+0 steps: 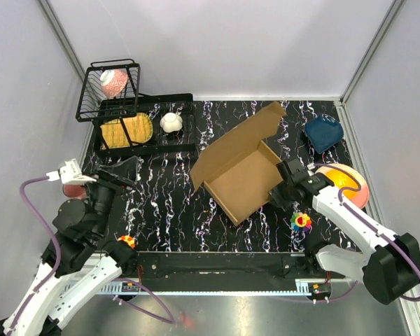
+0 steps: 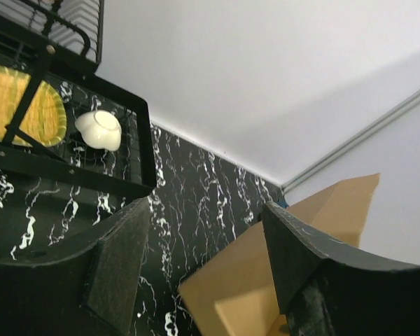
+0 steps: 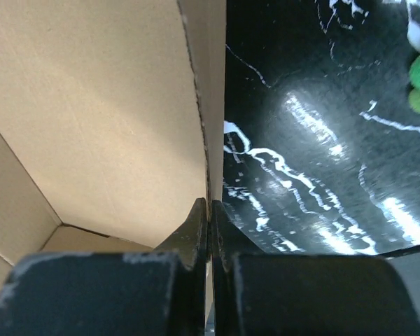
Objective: Fold the paper box
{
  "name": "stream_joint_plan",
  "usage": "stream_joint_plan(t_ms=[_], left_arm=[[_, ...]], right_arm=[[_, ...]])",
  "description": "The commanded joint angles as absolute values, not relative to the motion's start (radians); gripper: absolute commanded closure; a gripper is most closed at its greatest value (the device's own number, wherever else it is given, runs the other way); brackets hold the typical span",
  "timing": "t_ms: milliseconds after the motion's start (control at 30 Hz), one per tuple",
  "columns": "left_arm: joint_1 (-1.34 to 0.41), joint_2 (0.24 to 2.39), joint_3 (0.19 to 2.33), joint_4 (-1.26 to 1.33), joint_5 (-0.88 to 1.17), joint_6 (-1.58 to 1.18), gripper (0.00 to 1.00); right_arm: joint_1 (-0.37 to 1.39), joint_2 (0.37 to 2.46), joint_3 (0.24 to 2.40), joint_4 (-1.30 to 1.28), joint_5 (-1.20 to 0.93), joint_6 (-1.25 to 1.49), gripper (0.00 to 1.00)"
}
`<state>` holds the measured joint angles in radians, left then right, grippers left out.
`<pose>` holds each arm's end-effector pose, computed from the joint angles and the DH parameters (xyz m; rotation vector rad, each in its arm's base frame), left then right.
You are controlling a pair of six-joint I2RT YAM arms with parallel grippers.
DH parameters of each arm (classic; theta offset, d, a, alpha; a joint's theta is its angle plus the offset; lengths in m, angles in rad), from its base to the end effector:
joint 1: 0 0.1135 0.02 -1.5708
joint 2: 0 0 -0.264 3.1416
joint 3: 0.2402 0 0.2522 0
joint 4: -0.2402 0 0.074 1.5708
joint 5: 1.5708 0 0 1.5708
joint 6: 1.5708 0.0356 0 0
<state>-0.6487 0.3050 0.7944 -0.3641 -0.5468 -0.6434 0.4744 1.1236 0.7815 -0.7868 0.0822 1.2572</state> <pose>0.0588 -0.0214 0.3739 -0.4501 1.4287 -0.6548 0.1824 0.0904 0.2269 1.0789 2.5472 0.3995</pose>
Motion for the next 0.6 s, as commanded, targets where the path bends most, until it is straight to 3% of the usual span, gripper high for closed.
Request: stream_joint_plan(t_ms=[0, 200, 400, 567], left_arm=[[-0.646, 0.310, 0.746, -0.285, -0.443, -0.683, 0.33], [-0.649, 0.367, 0.643, -0.166, -0.214, -0.713, 0.36], [-0.699, 0.445, 0.604, -0.086, 0.090, -0.675, 0.36], [-0.857, 0.410, 0.542, -0.039, 0.034, -0.689, 0.37]], right_arm=[[0.509, 1.084, 0.808, -0.725, 0.126, 1.642, 1.00], [0.684, 1.159, 0.793, -0.753, 0.250, 1.908, 1.00], [0.712, 1.301, 0.790, -0.727, 0.210, 1.916, 1.00], [0.710, 1.308, 0.715, -0.638, 0.233, 1.936, 1.00]])
